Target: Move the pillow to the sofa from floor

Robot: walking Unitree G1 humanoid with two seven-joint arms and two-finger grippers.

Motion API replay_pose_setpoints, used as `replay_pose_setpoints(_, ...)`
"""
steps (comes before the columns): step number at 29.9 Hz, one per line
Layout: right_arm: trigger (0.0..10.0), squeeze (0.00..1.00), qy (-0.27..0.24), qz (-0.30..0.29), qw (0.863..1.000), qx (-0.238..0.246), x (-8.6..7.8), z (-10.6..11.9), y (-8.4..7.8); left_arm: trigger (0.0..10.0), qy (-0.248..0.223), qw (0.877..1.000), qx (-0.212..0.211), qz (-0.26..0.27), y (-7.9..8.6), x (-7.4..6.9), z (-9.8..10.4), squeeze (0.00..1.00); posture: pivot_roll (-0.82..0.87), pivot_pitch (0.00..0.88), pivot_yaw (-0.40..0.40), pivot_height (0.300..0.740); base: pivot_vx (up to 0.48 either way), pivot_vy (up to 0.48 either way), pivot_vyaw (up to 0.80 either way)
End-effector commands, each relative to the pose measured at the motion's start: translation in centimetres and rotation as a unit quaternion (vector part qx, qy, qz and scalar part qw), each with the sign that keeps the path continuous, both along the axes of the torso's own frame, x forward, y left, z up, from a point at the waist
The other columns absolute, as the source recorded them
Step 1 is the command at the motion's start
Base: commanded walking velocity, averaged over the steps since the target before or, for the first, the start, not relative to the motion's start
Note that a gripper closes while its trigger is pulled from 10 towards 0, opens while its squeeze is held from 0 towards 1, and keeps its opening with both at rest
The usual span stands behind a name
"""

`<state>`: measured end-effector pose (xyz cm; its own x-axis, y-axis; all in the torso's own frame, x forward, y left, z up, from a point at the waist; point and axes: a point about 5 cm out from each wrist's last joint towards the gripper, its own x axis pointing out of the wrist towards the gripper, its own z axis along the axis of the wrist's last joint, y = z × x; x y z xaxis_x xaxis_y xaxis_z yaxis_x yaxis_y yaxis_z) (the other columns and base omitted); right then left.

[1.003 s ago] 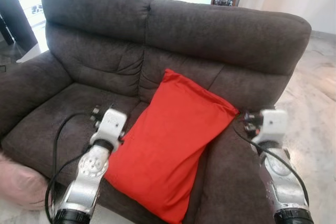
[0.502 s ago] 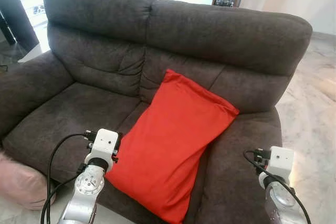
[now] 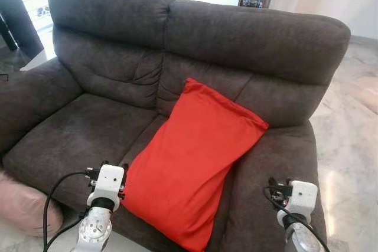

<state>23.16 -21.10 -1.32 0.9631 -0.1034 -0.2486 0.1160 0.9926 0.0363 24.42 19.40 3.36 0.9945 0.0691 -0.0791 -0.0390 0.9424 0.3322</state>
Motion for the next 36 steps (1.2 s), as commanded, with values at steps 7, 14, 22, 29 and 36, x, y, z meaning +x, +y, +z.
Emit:
replay_pose_setpoints(7,10.0,0.00,0.004,0.007,1.000,0.005,-3.2,-1.6,0.5,10.0,-0.004,1.000,0.011,-0.005,0.0,-1.0,-1.4,0.00,0.06,0.000,-0.043,0.740,0.000,0.000,0.00)
replay_pose_setpoints(14,10.0,0.00,0.010,0.007,1.000,0.010,-3.5,-1.9,0.8,10.0,0.000,1.000,0.002,0.008,0.3,-1.0,-1.8,0.00,0.06,0.000,-0.040,0.740,0.000,0.000,0.00)
replay_pose_setpoints(22,10.0,0.00,0.017,-0.008,1.000,0.014,-3.2,-2.1,0.5,10.0,-0.002,1.000,0.004,0.000,0.1,-0.7,-1.9,0.00,0.06,0.000,-0.041,0.740,0.000,0.000,0.00)
replay_pose_setpoints(29,10.0,0.00,0.049,-0.010,0.999,0.020,-3.7,-2.9,0.0,10.0,0.002,1.000,0.006,-0.005,0.1,-0.7,-2.3,0.00,0.07,0.000,-0.043,0.740,0.000,0.000,0.00)
replay_pose_setpoints(36,10.0,0.00,0.067,-0.010,0.997,0.024,-3.9,-3.4,-0.1,10.0,0.018,1.000,0.009,-0.004,0.5,-0.8,-3.1,0.00,0.07,0.000,-0.043,0.740,0.000,0.000,0.00)
